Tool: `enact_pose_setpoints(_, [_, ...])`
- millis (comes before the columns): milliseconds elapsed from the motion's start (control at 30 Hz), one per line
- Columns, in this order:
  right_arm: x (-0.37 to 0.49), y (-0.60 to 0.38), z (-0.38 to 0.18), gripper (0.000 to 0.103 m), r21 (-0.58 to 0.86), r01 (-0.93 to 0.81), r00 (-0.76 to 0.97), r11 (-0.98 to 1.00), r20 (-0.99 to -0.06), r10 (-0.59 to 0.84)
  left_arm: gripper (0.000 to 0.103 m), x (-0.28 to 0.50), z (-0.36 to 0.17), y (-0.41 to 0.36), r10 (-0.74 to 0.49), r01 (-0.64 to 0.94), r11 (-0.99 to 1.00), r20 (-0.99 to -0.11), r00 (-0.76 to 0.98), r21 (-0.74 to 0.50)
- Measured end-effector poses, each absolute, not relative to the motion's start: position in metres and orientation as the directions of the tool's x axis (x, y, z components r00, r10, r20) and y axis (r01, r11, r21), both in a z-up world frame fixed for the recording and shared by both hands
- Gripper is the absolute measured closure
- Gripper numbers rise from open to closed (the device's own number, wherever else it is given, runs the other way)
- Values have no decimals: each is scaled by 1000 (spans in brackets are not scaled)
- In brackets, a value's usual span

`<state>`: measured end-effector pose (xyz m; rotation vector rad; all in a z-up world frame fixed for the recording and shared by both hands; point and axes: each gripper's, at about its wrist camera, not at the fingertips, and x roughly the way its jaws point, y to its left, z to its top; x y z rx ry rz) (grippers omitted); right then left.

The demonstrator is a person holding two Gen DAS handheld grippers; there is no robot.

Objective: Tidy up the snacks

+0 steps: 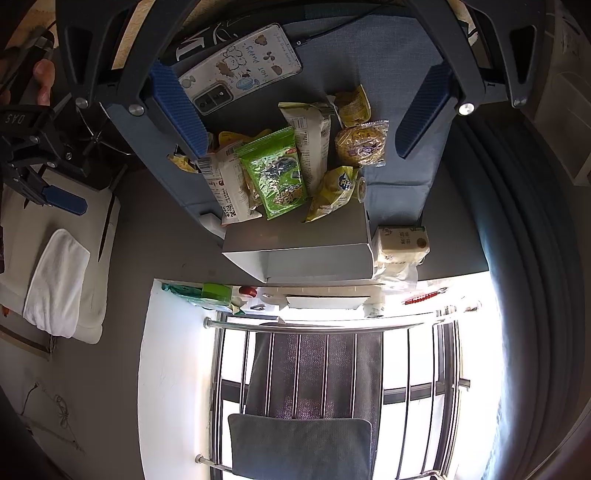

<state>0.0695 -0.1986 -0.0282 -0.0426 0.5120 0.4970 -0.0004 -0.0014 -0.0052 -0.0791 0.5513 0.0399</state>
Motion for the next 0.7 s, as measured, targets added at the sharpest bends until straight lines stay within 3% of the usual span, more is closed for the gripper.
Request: enact_pose_setpoints(700, [67,-195,-31,0,76,-471,752,879,-485,446,0,-1,-7,0,22,-64,996,-527,850,-62])
